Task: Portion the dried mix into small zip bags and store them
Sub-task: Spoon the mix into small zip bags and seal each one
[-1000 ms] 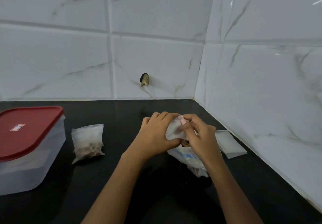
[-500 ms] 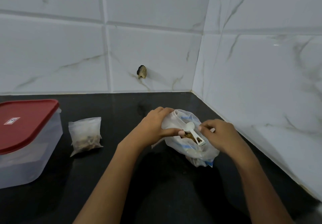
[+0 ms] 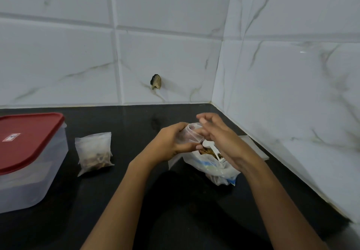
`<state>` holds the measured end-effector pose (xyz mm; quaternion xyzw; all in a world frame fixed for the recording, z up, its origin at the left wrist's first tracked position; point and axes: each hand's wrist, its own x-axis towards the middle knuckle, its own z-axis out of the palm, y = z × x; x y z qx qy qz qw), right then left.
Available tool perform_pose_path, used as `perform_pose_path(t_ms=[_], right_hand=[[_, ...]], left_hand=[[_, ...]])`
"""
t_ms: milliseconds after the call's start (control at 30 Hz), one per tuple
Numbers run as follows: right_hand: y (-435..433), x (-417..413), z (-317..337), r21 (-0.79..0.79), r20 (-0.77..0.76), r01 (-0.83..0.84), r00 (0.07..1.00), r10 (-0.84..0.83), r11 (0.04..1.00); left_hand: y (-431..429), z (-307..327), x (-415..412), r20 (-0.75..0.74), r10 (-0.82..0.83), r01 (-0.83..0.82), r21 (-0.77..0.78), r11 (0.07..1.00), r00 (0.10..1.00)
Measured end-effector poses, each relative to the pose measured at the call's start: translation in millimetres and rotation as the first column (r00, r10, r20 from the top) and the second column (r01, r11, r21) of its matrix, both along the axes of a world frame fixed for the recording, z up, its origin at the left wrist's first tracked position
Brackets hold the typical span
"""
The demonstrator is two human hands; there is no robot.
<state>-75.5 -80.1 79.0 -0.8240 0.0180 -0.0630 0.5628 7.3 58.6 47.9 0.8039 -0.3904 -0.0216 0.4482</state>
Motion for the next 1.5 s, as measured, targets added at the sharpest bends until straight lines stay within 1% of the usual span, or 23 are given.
perform_pose_path(t_ms=[33,67,133,233,333,400,433,467,500,533,567,600,633,767,800,900,1033,1167,1200,1233,1300,1400,1500], right_hand=[[0,2,0,0.006,-0.021,-0.01,1.0,0.01,1.0],[1,4,-1,-0.028,-0.024,-0.018,1.0,0.017,0.999],[1,9,-4,-0.074,0.009,-0.011,1.0,0.012,0.997],[0,17,-7,-0.049,0.062,0.058,0.997,-0.055,0.997],[1,18,-5,-0.035,0.103,0.094,0.991,-0.09,0.995],[-2,15,-3,-0.006,0.117,0.156,0.981,-0.154,0.988],[-6,14,-2,-0.075,0.138,0.225,0.967,-0.214,0.971],[-13,14,-3,-0.247,0.154,0.302,0.95,-0.27,0.921],[-21,16,-5,-0.452,0.138,0.34,0.94,-0.312,0.825],[-28,16,-8,-0.628,0.072,0.308,0.938,-0.34,0.715],[-31,17,-11,-0.742,-0.025,0.228,0.93,-0.366,0.63],[-33,18,-17,-0.801,-0.111,0.15,0.914,-0.391,0.579],[-33,19,-22,-0.827,-0.152,0.115,0.897,-0.415,0.55],[-29,23,-27,-0.855,-0.082,0.17,0.888,-0.452,0.489],[-28,24,-24,-0.851,-0.082,0.171,0.891,-0.447,0.496],[-26,19,-14,-0.795,-0.074,0.213,0.895,-0.439,0.568],[-24,11,-3,-0.776,0.003,0.277,0.9,-0.435,0.567],[-17,1,-1,-0.76,-0.036,0.223,0.923,-0.382,0.611],[-15,1,-1,-0.772,-0.052,0.203,0.924,-0.378,0.602],[-14,2,-1,-0.794,-0.067,0.183,0.921,-0.383,0.579],[-14,6,1,-0.859,-0.101,0.129,0.906,-0.411,0.496],[-18,7,-2,-0.929,-0.08,0.1,0.886,-0.456,0.357],[-16,7,-10,-0.959,-0.107,0.034,0.877,-0.469,0.282]], left_hand=[[0,0,0,-0.001,-0.003,0.003,-0.003,1.0,1.0],[0,-1,0,-0.005,-0.005,0.005,-0.008,1.0,1.0],[-2,-1,0,-0.002,-0.004,0.004,-0.007,1.0,1.0],[-3,-2,1,0.038,0.024,-0.024,0.024,0.999,0.999],[-3,-3,3,0.043,0.044,-0.045,0.025,0.999,0.998],[-3,-3,3,0.043,0.042,-0.044,0.044,0.998,0.998],[-2,-4,4,0.039,0.044,-0.047,0.055,0.997,0.998],[-3,-4,4,0.03,0.049,-0.051,0.066,0.997,0.998],[-3,-4,4,0.018,0.054,-0.055,0.073,0.996,0.998],[-3,-5,4,0.004,0.054,-0.054,0.081,0.995,0.999],[-3,-5,4,-0.009,0.05,-0.049,0.092,0.995,0.999],[-4,-6,4,-0.018,0.046,-0.044,0.106,0.993,0.999],[-4,-7,4,-0.025,0.044,-0.041,0.123,0.992,0.999],[-2,-9,6,-0.047,0.059,-0.049,0.202,0.978,0.997],[-1,-9,6,-0.044,0.061,-0.05,0.221,0.974,0.997],[0,-9,9,-0.034,0.059,-0.048,0.265,0.963,0.998],[0,-8,9,-0.033,0.059,-0.047,0.297,0.954,0.998],[0,-8,8,-0.043,0.055,-0.04,0.296,0.954,0.998],[1,-8,8,-0.045,0.055,-0.04,0.296,0.954,0.997],[1,-9,8,-0.048,0.055,-0.039,0.295,0.955,0.997],[1,-9,7,-0.059,0.054,-0.035,0.286,0.957,0.997],[1,-10,7,-0.074,0.049,-0.027,0.274,0.961,0.996],[0,-10,7,-0.07,0.045,-0.024,0.273,0.962,0.996]])
